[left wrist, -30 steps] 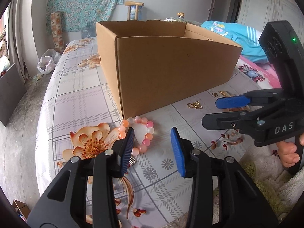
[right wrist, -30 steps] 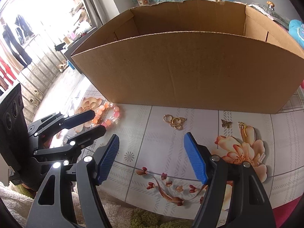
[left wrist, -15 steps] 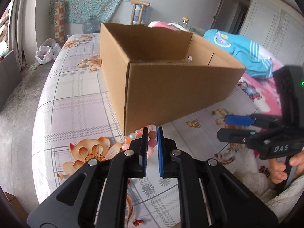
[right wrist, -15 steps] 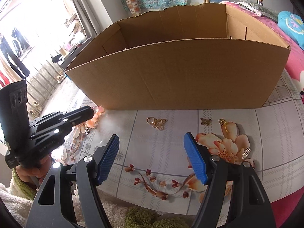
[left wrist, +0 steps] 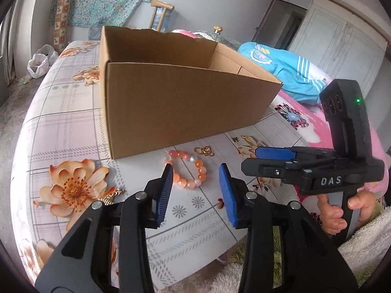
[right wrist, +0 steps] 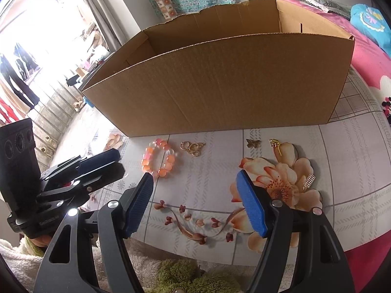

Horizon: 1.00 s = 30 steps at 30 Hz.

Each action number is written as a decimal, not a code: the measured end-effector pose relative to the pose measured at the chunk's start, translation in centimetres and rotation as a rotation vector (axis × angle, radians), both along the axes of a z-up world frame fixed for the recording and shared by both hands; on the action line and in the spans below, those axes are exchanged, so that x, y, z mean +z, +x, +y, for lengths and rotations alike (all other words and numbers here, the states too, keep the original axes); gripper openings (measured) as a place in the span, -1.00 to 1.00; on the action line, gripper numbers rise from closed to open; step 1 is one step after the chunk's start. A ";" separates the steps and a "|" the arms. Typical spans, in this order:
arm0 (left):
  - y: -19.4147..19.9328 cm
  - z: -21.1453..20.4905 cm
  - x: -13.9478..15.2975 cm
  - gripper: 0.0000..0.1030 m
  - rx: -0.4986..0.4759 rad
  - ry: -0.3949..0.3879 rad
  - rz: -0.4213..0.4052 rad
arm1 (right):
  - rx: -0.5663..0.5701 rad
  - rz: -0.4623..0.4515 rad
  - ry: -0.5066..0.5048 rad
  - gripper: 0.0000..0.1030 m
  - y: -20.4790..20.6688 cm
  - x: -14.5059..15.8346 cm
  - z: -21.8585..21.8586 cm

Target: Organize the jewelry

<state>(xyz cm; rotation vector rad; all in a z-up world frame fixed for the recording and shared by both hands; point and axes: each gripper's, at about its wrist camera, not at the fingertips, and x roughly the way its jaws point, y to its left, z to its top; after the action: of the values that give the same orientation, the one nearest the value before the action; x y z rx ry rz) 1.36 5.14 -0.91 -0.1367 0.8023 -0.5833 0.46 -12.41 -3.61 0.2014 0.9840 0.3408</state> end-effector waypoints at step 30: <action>0.8 2.7 -2.4 -0.63 0.144 0.371 -0.036 | 0.033 0.004 -0.009 0.34 1.1 0.0 2.4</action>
<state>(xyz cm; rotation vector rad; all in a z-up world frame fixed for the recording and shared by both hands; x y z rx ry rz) 2.17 7.81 -3.33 0.1547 0.8448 -0.2933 1.52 -9.96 -3.61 0.1782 0.9934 0.3660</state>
